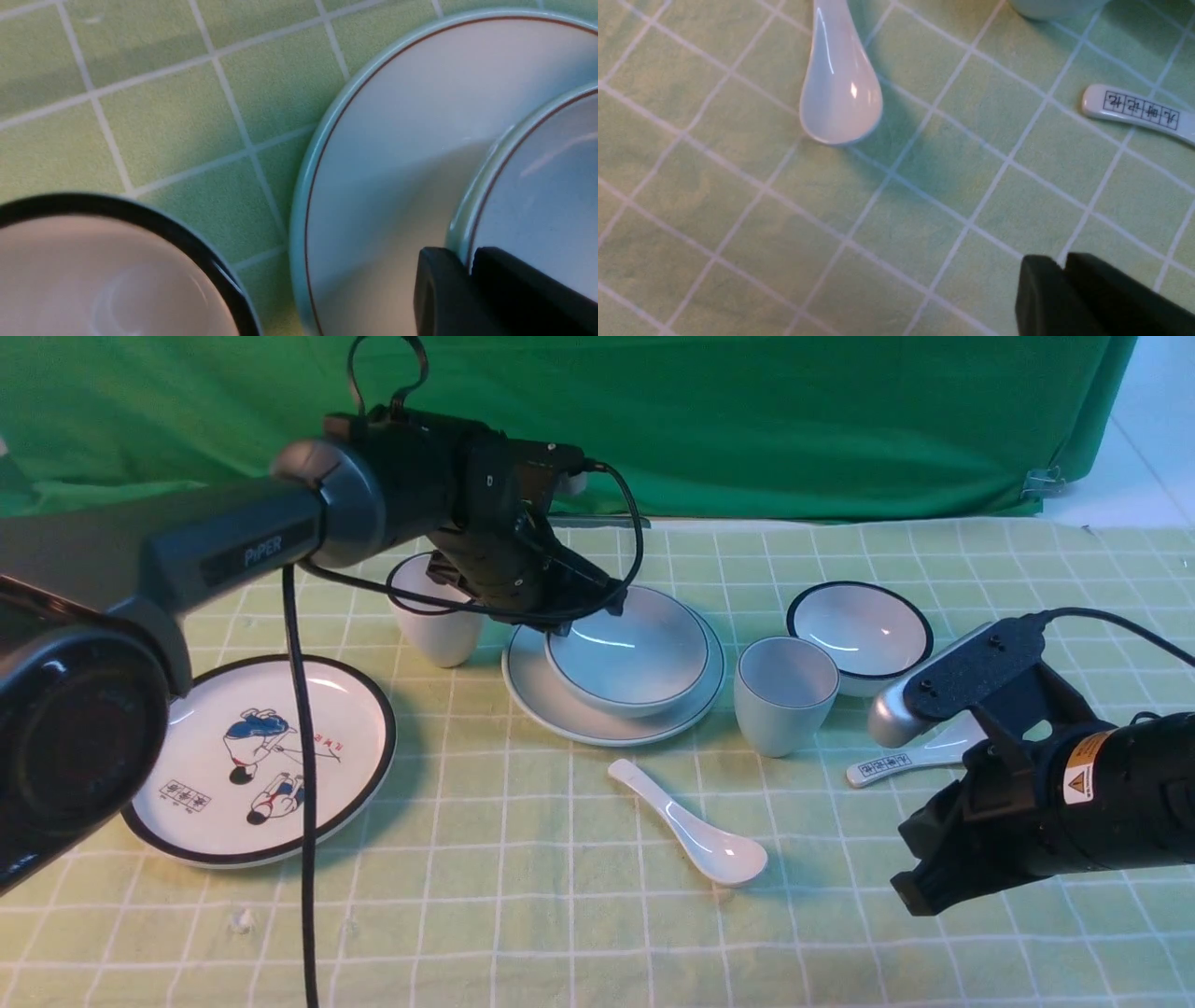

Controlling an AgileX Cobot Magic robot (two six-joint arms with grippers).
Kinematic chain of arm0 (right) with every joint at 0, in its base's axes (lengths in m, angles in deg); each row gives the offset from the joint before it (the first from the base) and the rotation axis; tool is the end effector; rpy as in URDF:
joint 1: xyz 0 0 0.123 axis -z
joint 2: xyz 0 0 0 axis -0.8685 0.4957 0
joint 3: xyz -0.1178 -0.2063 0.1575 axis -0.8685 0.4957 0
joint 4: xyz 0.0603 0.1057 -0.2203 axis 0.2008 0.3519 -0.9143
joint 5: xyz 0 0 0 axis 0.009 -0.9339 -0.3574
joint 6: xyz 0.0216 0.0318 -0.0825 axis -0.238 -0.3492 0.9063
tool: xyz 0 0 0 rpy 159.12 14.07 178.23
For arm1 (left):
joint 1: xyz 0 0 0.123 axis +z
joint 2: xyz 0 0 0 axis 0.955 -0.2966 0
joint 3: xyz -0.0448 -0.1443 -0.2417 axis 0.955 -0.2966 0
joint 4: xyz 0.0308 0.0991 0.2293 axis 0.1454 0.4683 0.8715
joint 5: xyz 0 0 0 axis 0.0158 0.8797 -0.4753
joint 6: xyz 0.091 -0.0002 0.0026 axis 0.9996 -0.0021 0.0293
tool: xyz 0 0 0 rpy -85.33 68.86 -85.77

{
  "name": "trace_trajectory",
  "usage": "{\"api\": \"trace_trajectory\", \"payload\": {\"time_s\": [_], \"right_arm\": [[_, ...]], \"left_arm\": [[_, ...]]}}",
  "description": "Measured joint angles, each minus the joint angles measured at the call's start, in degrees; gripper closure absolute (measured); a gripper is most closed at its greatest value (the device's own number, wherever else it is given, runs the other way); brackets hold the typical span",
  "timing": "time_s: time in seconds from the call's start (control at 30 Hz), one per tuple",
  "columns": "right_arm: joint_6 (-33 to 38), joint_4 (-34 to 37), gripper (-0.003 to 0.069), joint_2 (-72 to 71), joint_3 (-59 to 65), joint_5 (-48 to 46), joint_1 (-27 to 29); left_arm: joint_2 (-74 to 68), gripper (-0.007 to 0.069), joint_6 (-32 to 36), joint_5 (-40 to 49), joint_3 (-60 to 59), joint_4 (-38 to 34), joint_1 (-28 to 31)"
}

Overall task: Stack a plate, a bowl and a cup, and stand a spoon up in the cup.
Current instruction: Use the left arm to put the blue rice bowl into the blue large plate in the middle, then use the right arm to grab a blue teacup

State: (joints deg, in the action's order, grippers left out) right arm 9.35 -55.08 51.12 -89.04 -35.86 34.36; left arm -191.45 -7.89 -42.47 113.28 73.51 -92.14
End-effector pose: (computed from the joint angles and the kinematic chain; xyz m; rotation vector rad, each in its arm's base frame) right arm 0.2203 0.1139 0.2278 -0.7640 2.5460 0.1997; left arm 0.4648 -0.1660 0.2005 0.3864 2.5152 -0.1805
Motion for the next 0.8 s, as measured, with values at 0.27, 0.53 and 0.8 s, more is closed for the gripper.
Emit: {"api": "trace_trajectory", "payload": {"time_s": [0.27,0.53,0.8], "right_arm": [[0.0,0.0,0.0477,0.9,0.0,0.8,0.0],[-1.1,0.0,0.0349,6.0,0.0,1.2,0.0],[-3.3,0.0,0.0338,7.2,-3.5,1.1,0.0]], "left_arm": [[0.4,0.0278,-6.4,-1.5,0.0,5.7,0.0],[8.7,0.0309,-7.3,2.5,0.0,5.5,-0.1],[30.7,0.0584,1.1,5.2,-5.9,-3.2,-0.2]]}}
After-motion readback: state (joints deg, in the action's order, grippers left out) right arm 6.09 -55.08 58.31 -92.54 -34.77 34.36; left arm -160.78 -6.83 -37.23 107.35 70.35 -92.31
